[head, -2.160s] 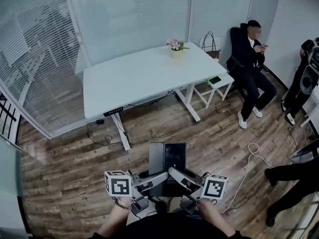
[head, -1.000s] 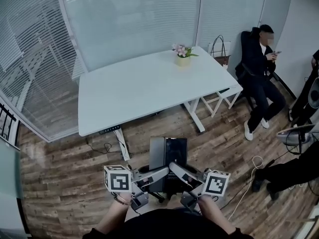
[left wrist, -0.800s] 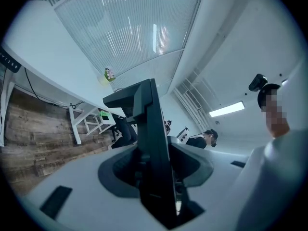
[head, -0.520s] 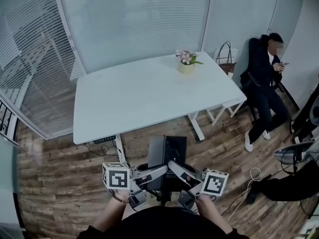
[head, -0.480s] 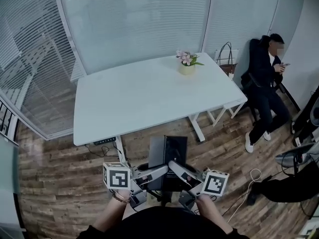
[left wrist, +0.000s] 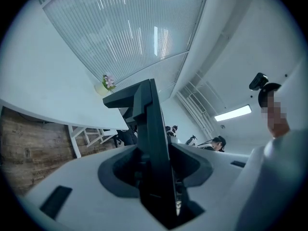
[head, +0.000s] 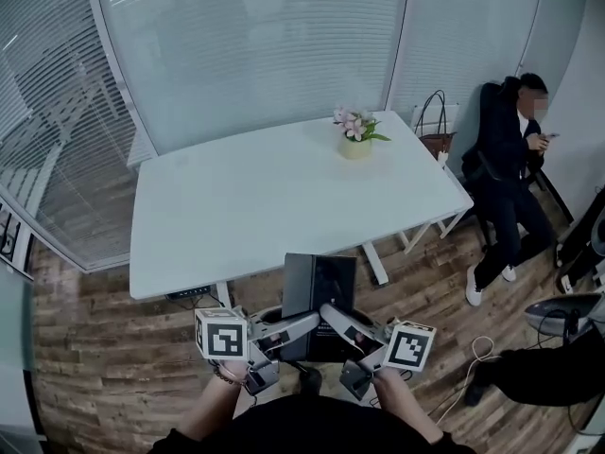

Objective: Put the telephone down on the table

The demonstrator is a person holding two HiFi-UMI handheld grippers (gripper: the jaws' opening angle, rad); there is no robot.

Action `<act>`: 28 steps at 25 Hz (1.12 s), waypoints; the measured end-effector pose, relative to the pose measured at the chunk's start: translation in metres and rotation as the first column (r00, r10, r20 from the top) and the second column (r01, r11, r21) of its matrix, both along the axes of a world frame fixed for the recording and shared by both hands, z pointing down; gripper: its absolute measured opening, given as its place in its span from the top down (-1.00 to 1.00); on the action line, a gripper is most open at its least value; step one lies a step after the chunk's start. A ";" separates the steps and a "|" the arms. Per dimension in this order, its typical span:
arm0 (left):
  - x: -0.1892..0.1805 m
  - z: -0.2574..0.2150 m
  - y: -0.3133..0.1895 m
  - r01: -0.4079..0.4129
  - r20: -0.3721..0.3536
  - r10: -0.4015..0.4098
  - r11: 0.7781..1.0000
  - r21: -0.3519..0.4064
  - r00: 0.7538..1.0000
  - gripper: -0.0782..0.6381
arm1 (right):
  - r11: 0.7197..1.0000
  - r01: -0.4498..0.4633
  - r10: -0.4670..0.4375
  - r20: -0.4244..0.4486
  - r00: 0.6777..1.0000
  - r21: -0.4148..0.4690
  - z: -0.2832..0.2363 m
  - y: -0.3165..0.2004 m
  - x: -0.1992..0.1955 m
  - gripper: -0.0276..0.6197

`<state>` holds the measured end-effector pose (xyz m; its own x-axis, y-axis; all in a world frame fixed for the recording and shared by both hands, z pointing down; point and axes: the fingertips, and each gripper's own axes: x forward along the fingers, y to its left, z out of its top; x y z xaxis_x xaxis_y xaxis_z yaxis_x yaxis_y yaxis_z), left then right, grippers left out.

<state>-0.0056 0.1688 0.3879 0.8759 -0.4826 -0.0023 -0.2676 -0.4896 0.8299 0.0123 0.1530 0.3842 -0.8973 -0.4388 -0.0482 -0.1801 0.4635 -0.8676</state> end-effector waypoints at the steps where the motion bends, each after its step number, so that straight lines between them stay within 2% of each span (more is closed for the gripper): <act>1: -0.001 0.000 -0.004 0.005 -0.002 -0.005 1.000 -0.002 1.000 0.20 | 1.000 0.002 -0.002 -0.013 1.000 0.001 0.002 -0.005 0.000 0.39; 4: -0.004 0.000 -0.012 0.016 -0.005 -0.016 1.000 -0.010 1.000 0.20 | 1.000 0.015 -0.015 -0.028 0.999 0.001 0.004 -0.014 -0.002 0.39; 11: -0.014 0.007 -0.016 0.010 0.006 -0.010 1.000 -0.028 1.000 0.20 | 0.999 0.025 -0.023 0.039 0.999 -0.036 0.003 -0.015 -0.019 0.39; 17: -0.017 0.002 -0.020 -0.002 -0.003 0.002 1.000 -0.027 1.000 0.20 | 0.999 0.008 -0.008 0.022 1.000 -0.036 0.001 -0.019 -0.020 0.39; 22: -0.019 0.004 -0.022 -0.006 0.001 0.006 0.999 -0.035 1.000 0.20 | 0.999 0.013 -0.011 0.050 0.999 -0.049 -0.001 -0.019 -0.024 0.39; 25: -0.018 0.004 -0.024 -0.006 0.005 0.006 0.999 -0.036 1.000 0.20 | 0.999 0.010 -0.008 0.044 0.999 -0.050 0.000 -0.021 -0.022 0.39; 28: -0.017 0.003 -0.027 -0.005 0.008 0.005 0.999 -0.033 1.000 0.20 | 0.999 -0.004 0.004 0.004 1.000 -0.033 0.004 -0.027 -0.017 0.39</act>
<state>-0.0228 0.1417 0.3913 0.8782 -0.4778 0.0206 -0.2717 -0.4631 0.8437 -0.0046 0.1256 0.3878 -0.8952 -0.4441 -0.0370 -0.1785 0.4335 -0.8833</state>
